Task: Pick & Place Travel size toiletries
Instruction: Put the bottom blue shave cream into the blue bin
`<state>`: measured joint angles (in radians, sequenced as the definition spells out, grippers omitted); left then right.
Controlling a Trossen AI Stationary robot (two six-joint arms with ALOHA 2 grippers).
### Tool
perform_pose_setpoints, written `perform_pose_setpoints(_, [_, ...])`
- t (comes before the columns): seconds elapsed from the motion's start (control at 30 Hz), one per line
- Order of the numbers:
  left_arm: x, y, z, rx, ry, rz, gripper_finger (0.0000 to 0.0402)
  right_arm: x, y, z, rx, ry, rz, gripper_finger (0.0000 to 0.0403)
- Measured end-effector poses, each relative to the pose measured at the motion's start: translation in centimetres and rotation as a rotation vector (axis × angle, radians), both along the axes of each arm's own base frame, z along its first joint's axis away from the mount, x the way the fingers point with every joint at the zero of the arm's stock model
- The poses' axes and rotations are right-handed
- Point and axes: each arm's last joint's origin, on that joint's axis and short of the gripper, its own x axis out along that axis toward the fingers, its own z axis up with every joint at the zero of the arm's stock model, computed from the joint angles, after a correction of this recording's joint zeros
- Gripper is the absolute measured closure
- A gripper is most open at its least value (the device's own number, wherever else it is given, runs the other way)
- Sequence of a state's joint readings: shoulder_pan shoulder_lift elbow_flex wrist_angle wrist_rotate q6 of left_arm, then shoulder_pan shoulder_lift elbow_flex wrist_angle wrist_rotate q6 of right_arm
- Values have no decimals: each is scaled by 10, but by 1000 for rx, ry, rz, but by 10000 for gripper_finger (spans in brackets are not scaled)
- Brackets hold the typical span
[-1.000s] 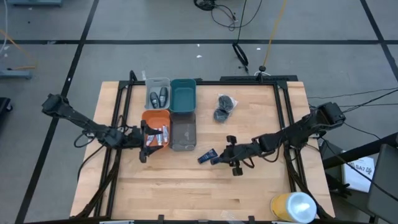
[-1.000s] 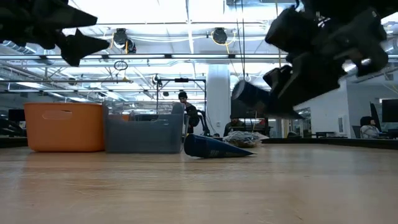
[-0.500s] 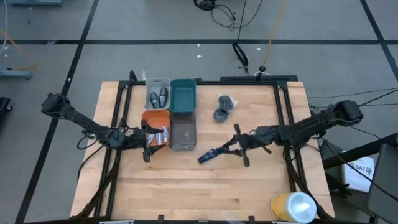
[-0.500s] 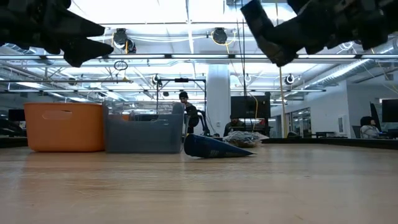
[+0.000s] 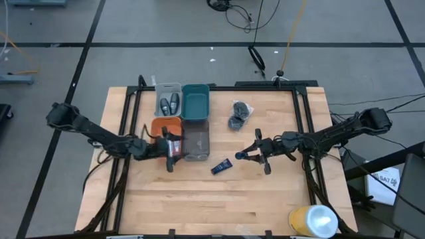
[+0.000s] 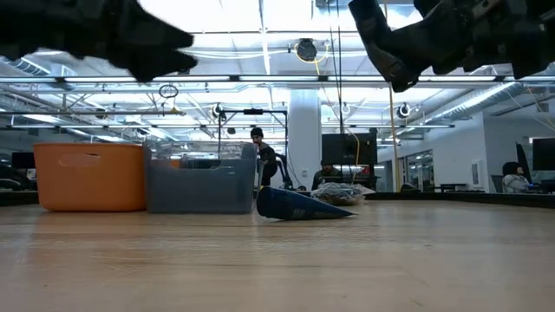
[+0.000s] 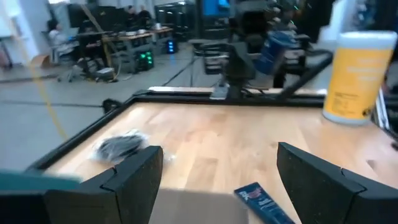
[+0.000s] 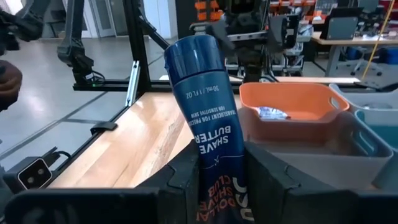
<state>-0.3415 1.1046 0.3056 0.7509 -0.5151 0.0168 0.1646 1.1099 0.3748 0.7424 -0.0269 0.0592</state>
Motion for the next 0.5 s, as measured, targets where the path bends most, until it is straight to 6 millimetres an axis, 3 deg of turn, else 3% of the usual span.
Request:
perform_pose_setpoints(0.23, [50, -18, 28, 82, -19, -76, 92, 3, 1, 1, 9, -37, 3, 308])
perform_pose_setpoints(0.5, [111, -27, 38, 160, -5, -35, 92, 3, 9, 3, -27, -81, 43, 308])
